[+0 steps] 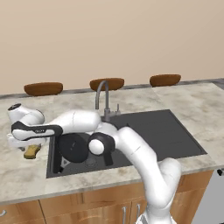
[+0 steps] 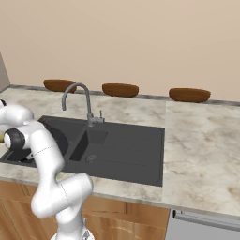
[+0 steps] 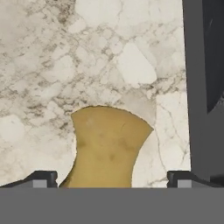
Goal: Pick the pan and sponge and place them into the sink. Then turn on the water.
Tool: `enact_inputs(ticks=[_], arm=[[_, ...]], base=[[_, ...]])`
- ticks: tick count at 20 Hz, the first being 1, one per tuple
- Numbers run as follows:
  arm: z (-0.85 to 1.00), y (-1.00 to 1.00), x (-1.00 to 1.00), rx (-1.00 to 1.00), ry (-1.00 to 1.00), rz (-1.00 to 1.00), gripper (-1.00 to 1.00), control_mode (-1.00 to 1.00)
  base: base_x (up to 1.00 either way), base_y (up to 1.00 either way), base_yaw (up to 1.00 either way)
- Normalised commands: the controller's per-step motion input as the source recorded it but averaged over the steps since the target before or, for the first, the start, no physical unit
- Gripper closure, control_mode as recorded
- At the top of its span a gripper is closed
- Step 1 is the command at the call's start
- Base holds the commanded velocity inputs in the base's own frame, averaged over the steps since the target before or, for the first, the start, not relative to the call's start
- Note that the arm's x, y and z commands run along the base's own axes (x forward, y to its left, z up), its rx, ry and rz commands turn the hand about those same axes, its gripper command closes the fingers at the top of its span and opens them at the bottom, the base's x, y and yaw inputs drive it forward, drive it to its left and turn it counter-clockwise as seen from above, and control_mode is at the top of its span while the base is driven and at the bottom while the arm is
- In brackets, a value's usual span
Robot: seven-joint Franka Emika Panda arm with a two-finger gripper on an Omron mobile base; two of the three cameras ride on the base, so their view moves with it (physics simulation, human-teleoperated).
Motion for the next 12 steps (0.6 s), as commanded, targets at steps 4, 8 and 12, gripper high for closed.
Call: enact_inputs(ticks=[4, 8, 12], arm=[[-0.37, 0.0, 0.07, 0.18, 0.0, 0.04, -1.0, -1.0], [-0.38, -0.02, 0.01, 0.13, 0.0, 0.06, -1.0, -1.0], [-0.44, -0.3, -0.07, 0.1, -0.01, 0.05, -1.0, -1.0]], base=[[0.0, 0.0, 0.0], [0.0, 0.0, 0.0], [0.0, 0.0, 0.0]])
